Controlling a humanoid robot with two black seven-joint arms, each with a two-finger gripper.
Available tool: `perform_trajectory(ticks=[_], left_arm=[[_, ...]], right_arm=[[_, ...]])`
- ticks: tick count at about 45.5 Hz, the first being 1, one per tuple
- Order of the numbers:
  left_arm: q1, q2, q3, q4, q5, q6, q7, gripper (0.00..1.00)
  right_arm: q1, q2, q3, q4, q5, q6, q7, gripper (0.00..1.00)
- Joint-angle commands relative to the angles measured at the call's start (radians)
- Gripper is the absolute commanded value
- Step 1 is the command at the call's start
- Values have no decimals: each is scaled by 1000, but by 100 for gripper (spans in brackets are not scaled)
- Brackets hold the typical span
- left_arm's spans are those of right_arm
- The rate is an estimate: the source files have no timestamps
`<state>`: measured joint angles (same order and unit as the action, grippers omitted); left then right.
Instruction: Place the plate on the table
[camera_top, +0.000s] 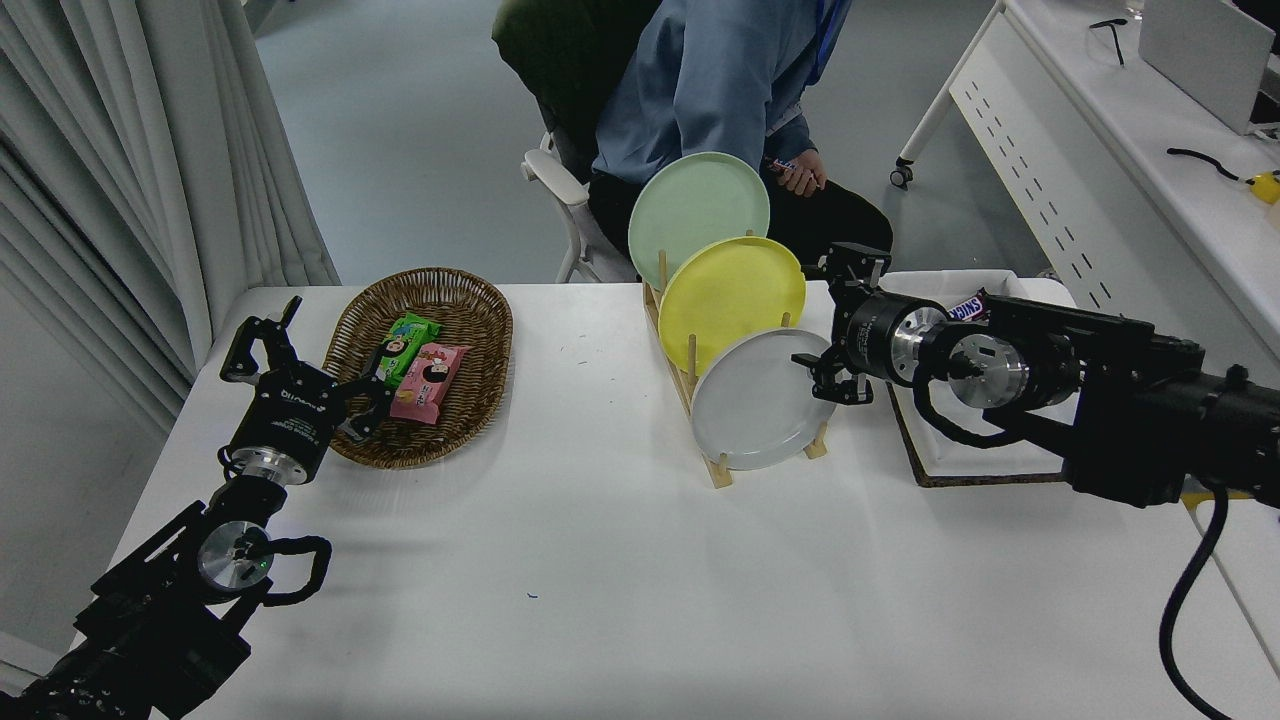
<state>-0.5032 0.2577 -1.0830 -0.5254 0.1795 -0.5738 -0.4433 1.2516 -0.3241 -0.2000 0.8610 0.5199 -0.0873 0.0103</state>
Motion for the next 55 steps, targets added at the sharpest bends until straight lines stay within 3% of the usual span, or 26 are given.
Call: perform_trajectory(ticks=[1, 5, 9, 28, 45, 55], left_arm=[[0, 0, 0, -1, 0, 0, 0, 100], [0, 0, 0, -1, 0, 0, 0, 100], [0, 0, 0, -1, 0, 0, 0, 100], [0, 0, 0, -1, 0, 0, 0, 100], [0, 0, 0, -1, 0, 0, 0, 100], [0, 0, 0, 1, 0, 0, 0, 100]], right_arm=[[-1, 22, 10, -16, -1, -5, -16, 90], [-3, 22, 27, -16, -1, -5, -16, 87], [-4, 22, 36, -14, -4, -3, -16, 73], [-4, 22, 37, -14, -4, -2, -18, 57], [-9, 22, 37, -11, 0, -5, -72, 56], [-9, 22, 54, -11, 0, -5, -76, 51]])
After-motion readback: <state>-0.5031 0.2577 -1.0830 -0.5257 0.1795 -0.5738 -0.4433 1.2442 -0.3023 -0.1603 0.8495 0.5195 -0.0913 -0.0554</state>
